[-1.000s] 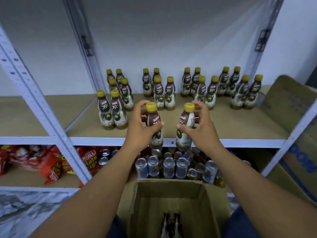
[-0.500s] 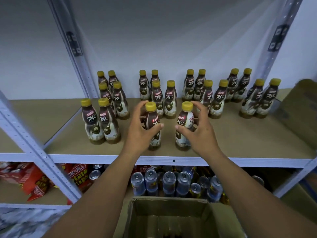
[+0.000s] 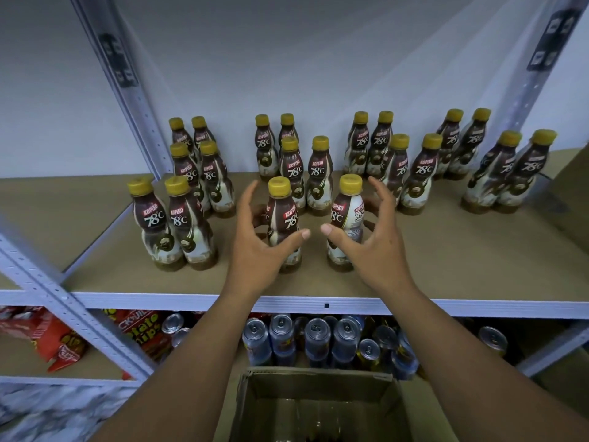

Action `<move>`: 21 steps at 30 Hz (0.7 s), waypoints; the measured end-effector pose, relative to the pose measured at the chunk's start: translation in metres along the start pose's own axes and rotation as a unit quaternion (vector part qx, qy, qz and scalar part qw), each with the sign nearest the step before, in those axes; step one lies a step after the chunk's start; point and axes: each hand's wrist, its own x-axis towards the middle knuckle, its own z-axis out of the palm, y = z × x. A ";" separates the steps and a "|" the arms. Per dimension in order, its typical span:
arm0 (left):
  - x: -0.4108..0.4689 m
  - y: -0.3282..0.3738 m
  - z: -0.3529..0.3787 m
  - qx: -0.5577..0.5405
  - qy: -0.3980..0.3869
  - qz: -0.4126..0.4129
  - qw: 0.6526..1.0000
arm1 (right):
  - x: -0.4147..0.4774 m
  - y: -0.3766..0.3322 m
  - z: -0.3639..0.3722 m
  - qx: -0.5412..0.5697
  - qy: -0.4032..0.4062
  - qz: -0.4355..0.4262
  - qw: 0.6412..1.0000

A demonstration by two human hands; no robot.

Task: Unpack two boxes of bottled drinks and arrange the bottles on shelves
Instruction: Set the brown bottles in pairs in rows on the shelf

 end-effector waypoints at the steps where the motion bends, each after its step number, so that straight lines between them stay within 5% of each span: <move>1: -0.003 -0.001 0.000 0.001 0.002 -0.008 1.000 | -0.002 0.002 -0.001 -0.006 0.005 0.000 1.000; 21: -0.004 -0.023 0.010 0.003 0.012 -0.013 1.000 | -0.005 0.027 0.006 -0.066 0.007 -0.009 0.998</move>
